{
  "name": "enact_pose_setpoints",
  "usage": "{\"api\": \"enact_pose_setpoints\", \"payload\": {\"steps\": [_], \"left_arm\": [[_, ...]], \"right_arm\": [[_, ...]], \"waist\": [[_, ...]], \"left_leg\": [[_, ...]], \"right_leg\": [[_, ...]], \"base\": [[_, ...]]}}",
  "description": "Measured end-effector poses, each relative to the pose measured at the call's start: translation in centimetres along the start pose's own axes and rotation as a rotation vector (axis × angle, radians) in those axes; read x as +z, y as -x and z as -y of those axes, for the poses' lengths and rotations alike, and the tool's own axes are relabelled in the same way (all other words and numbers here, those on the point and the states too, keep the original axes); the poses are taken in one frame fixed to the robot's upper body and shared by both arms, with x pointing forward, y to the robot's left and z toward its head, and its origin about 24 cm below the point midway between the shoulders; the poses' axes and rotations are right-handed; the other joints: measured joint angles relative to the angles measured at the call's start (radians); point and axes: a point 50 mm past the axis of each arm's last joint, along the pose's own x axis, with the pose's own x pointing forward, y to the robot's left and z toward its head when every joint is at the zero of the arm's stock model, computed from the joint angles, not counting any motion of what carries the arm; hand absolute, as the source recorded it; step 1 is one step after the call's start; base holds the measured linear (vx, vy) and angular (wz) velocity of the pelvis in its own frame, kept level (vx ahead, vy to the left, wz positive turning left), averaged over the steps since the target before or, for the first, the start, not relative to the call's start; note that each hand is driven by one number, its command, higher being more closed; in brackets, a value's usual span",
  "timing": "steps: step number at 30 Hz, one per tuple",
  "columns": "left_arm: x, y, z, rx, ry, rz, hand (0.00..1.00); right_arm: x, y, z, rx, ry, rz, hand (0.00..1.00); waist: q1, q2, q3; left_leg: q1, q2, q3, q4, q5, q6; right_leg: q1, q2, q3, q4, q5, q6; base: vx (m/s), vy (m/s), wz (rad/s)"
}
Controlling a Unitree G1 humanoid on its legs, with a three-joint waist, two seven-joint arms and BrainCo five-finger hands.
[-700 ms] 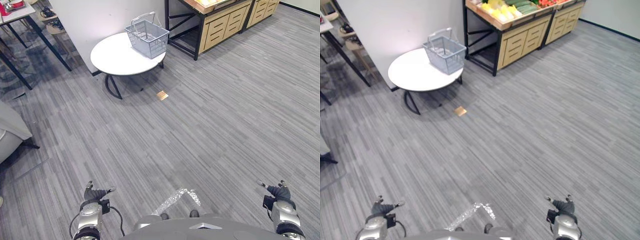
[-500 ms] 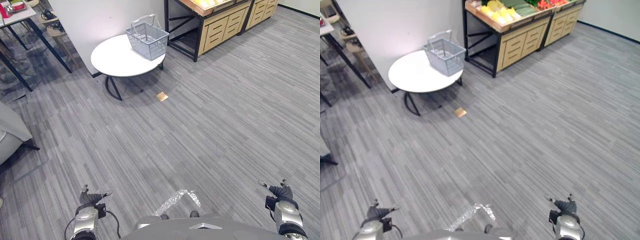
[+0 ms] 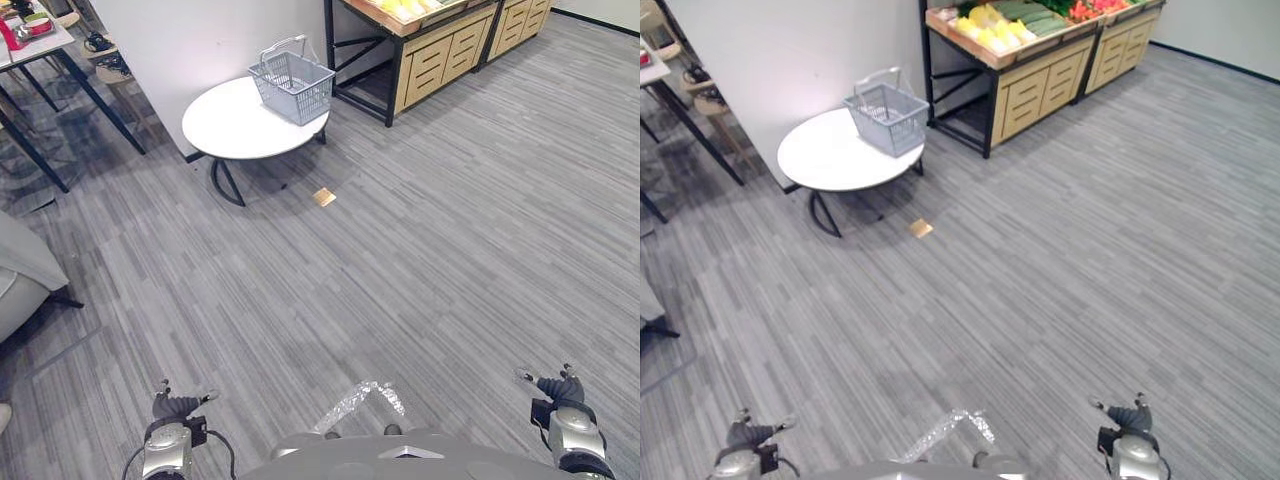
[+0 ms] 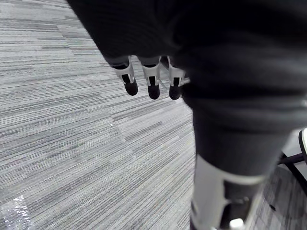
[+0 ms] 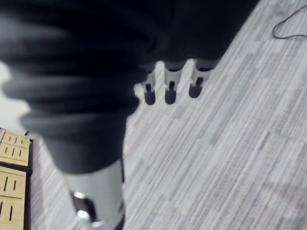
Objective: Pick vegetable in the basket
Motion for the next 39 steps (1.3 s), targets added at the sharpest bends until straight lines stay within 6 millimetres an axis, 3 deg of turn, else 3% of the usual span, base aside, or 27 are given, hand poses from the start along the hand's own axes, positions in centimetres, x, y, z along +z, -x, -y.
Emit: {"api": "enact_pose_setpoints", "payload": {"steps": [10,13,15,16,19,20,21,23,24,25,26,27,28,29,30,31,32,33,34,36,37,39], "left_arm": [[-0.6,0.1,0.6,-0.022,-0.021,-0.025,0.0],[-0.5,0.1,0.7,-0.026,-0.024,-0.024,0.0],[-0.6,0.1,0.4,-0.013,-0.008,-0.028,0.0],[-0.3,0.0,0.3,-0.01,0.004,-0.019,0.0],[0.9,-0.1,0.9,-0.02,0.034,0.017,0.0],[0.7,0.0,1.2,-0.025,0.049,0.008,0.0],[0.5,0.1,1.5,-0.032,0.065,0.002,0.0],[0.3,0.3,2.0,-0.045,0.069,-0.005,0.0],[0.3,0.3,2.0,-0.046,0.067,-0.006,0.0],[0.1,0.4,2.0,-0.047,0.063,-0.009,0.0],[-0.3,0.5,2.1,-0.05,0.055,-0.015,0.0],[-0.6,0.6,2.0,-0.049,0.05,-0.022,0.0],[-1.4,0.8,1.6,-0.04,0.043,-0.042,0.0],[-1.5,0.8,1.6,-0.041,0.046,-0.046,0.0],[-1.8,1.0,2.0,-0.05,0.048,-0.052,0.0],[-1.8,1.0,2.1,-0.054,0.048,-0.053,0.0],[-1.9,1.0,2.0,-0.052,0.045,-0.056,0.0],[-2.0,1.0,1.8,-0.05,0.042,-0.057,0.0],[-2.0,1.0,1.7,-0.05,0.031,-0.055,0.0],[-1.5,1.0,1.8,-0.064,0.001,-0.031,0.0],[-0.8,0.9,1.9,-0.073,-0.014,-0.003,0.0],[0.3,0.7,2.1,-0.08,-0.017,0.041,0.0]], "right_arm": [[-0.1,0.1,-0.4,0.0,-0.011,-0.002,0.0],[-0.1,0.3,-1.0,0.012,-0.022,-0.006,0.0],[-0.4,0.5,-1.6,0.027,-0.027,-0.013,0.0],[-0.4,0.6,-2.1,0.044,-0.01,-0.009,0.0],[0.3,0.5,-1.7,0.043,0.019,0.027,0.0],[0.7,0.3,-1.2,0.034,0.035,0.044,0.0],[1.1,0.1,-0.8,0.024,0.039,0.056,0.0],[2.7,-0.5,0.0,0.001,0.029,0.087,0.0],[2.9,-0.6,0.1,-0.003,0.025,0.089,0.0],[3.4,-0.8,0.1,-0.005,0.013,0.09,0.0],[3.5,-1.0,0.3,-0.007,0.011,0.088,0.0],[3.5,-1.1,0.4,-0.007,0.013,0.082,0.0],[3.0,-1.0,0.0,0.006,0.021,0.06,0.0],[2.6,-1.0,-0.2,0.015,0.03,0.048,0.0],[2.6,-1.0,-0.7,0.027,0.029,0.042,0.0],[2.7,-1.0,-0.9,0.031,0.023,0.044,0.0],[2.7,-0.9,-1.3,0.037,0.012,0.041,0.0],[2.7,-0.9,-1.5,0.042,0.009,0.041,0.0],[2.9,-0.8,-2.1,0.057,0.009,0.046,0.0],[3.9,-0.7,-2.8,0.079,0.027,0.086,0.0],[5.0,-0.6,-3.0,0.086,0.031,0.134,0.0],[6.9,-0.4,-3.0,0.082,0.019,0.211,0.0]], "waist": [[-0.009,-0.001,0.007],[-0.009,-0.001,0.016],[-0.006,-0.01,0.029],[-0.004,-0.018,0.053],[0.006,-0.021,0.106],[0.006,-0.024,0.11],[0.01,-0.023,0.11],[0.029,-0.019,0.112],[0.033,-0.019,0.112],[0.034,-0.015,0.111],[0.05,0.006,0.109],[0.062,0.015,0.108],[0.075,0.004,0.101],[0.081,-0.003,0.094],[0.084,-0.024,0.082],[0.08,-0.038,0.082],[0.074,-0.07,0.087],[0.073,-0.078,0.088],[0.07,-0.083,0.09],[0.063,-0.075,0.092],[0.045,-0.058,0.096],[0.022,-0.052,0.097]], "left_leg": [[-0.033,0.0,-0.013,0.001,0.002,0.0],[-0.055,0.006,0.001,0.004,-0.01,-0.017],[-0.103,0.021,0.023,0.13,-0.071,-0.045],[-0.2,0.055,0.078,0.364,-0.119,-0.08],[-0.382,0.147,0.121,0.792,-0.09,-0.096],[-0.424,0.18,0.143,0.848,-0.12,-0.092],[-0.446,0.184,0.152,0.824,-0.137,-0.093],[-0.487,0.165,0.175,0.598,-0.123,-0.082],[-0.496,0.153,0.176,0.521,-0.097,-0.08],[-0.505,0.137,0.175,0.355,-0.02,-0.077],[-0.506,0.139,0.167,0.226,0.039,-0.083],[-0.506,0.146,0.161,0.206,0.045,-0.08],[-0.505,0.133,0.157,0.25,0.127,-0.033],[-0.503,0.115,0.153,0.264,0.132,-0.013],[-0.5,0.084,0.156,0.274,0.104,0.029],[-0.488,0.065,0.161,0.283,0.082,0.055],[-0.44,0.039,0.165,0.304,0.032,0.082],[-0.412,0.033,0.163,0.304,0.007,0.085],[-0.337,0.028,0.147,0.29,-0.03,0.088],[-0.215,0.026,0.125,0.235,-0.058,0.087],[-0.147,0.027,0.097,0.188,-0.059,0.085],[-0.082,0.027,0.054,0.133,-0.059,0.085]], "right_leg": [[-0.048,-0.001,-0.017,0.043,-0.028,-0.005],[-0.092,0.002,-0.01,0.091,-0.053,-0.016],[-0.113,0.001,0.003,0.138,-0.097,-0.031],[-0.113,-0.001,0.001,0.161,-0.125,-0.05],[-0.059,0.002,0.005,0.172,-0.152,-0.069],[-0.036,-0.001,0.012,0.178,-0.173,-0.072],[-0.026,-0.008,0.023,0.18,-0.185,-0.07],[-0.003,-0.045,0.056,0.173,-0.209,-0.054],[0.009,-0.057,0.061,0.162,-0.212,-0.05],[0.038,-0.073,0.073,0.125,-0.218,-0.036],[0.067,-0.075,0.088,0.086,-0.221,-0.021],[0.086,-0.077,0.097,0.074,-0.231,-0.007],[0.113,-0.107,0.111,0.085,-0.263,-0.007],[0.108,-0.12,0.114,0.114,-0.265,-0.006],[0.06,-0.146,0.113,0.225,-0.257,-0.002],[0.027,-0.161,0.113,0.326,-0.243,0.024],[-0.03,-0.181,0.117,0.527,-0.175,0.134],[-0.059,-0.183,0.119,0.619,-0.116,0.189],[-0.118,-0.178,0.123,0.807,0.008,0.22],[-0.222,-0.181,0.069,1.036,-0.015,0.199],[-0.29,-0.188,0.012,1.097,-0.055,0.159],[-0.373,-0.198,-0.044,1.07,-0.102,0.101]], "base": [[-0.01,-0.01,0.04],[0.05,-0.015,-0.08],[0.05,-0.053,-0.13],[0.04,-0.11,0.0],[0.11,-0.058,-0.05],[0.27,-0.006,-0.12],[0.32,0.048,-0.22],[0.35,0.129,-0.41],[0.39,0.188,-0.42],[0.44,0.242,-0.42],[0.45,0.281,-0.48],[0.47,0.352,-0.55],[0.39,0.293,-0.41],[0.52,0.314,-0.26],[0.57,0.256,0.03],[0.82,0.349,0.19],[0.71,0.295,0.22],[0.69,0.274,0.19],[0.43,0.153,0.11],[0.52,0.129,0.3],[0.53,0.074,0.52],[0.52,-0.029,0.66]]}}
